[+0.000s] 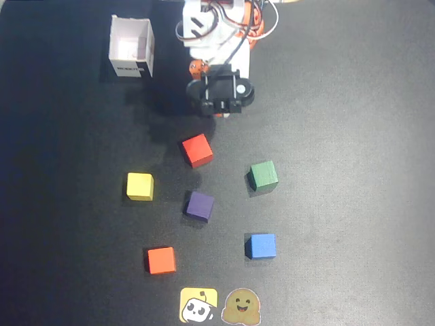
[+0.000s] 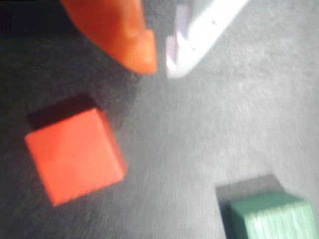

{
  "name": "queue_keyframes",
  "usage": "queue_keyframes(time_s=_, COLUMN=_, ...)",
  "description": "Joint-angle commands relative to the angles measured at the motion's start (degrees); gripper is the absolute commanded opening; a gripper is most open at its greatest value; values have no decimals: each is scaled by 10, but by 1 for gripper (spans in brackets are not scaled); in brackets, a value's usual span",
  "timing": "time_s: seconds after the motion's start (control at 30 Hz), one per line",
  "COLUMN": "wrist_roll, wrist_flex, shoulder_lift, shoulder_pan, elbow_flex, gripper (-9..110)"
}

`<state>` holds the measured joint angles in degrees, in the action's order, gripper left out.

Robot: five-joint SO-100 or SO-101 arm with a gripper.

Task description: Put the orange cube on top of the yellow cube.

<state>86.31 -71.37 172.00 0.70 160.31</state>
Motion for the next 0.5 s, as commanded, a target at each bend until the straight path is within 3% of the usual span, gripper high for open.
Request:
queue_keyframes(time_s=0.0, wrist_roll=12, wrist_flex=20, shoulder_lift=-114, shoulder_pan=1, elbow_flex=-91, gripper=0)
queue_keyframes(time_s=0.47, wrist_roll=19, wrist_flex=-1, shoulder_lift=-587, shoulder_pan=-68, elbow_flex=-487, gripper=1)
